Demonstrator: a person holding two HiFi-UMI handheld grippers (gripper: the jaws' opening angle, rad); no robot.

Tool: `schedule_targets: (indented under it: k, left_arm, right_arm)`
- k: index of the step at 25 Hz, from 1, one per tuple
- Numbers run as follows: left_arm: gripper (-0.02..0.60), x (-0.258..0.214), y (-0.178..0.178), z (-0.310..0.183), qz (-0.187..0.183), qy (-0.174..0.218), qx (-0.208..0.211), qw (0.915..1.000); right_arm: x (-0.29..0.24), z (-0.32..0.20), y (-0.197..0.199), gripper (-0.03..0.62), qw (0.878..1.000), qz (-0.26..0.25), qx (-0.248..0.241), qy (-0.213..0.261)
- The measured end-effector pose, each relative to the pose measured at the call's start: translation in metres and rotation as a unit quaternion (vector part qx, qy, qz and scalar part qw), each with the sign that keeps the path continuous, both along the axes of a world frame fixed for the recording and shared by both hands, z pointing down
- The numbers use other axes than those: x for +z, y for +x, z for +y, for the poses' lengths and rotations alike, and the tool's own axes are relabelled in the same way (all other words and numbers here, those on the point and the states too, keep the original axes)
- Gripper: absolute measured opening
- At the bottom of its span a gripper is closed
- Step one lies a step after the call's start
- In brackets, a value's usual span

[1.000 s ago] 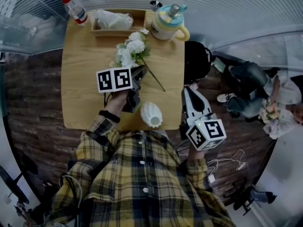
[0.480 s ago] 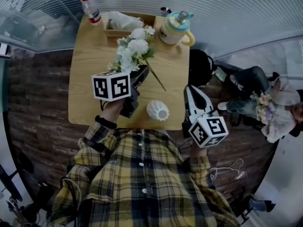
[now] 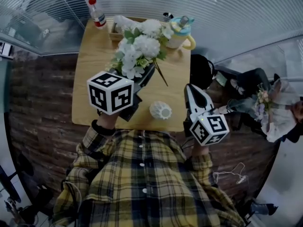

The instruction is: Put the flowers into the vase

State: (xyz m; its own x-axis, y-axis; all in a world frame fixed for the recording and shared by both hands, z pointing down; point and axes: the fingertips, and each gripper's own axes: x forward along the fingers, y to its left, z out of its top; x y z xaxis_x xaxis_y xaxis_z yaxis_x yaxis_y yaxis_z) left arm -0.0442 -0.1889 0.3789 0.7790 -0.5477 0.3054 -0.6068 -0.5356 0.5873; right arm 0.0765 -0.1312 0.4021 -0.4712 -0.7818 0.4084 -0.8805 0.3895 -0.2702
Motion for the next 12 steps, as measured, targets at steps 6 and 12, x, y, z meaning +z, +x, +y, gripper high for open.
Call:
schedule_targets:
  k: [6,12]
  left_arm:
    - [0.012,-0.047,0.015,0.016,-0.017,0.061,0.041,0.9972]
    - [0.012,-0.081,0.033,0.042,-0.042,0.095,0.087,0.9908]
  right_arm:
    - [-0.010,0.002,0.005,0.012,1.000,0.000,0.005,0.009]
    - [-0.013,0.007,0.018,0.012,1.000,-0.004,0.012,0.018]
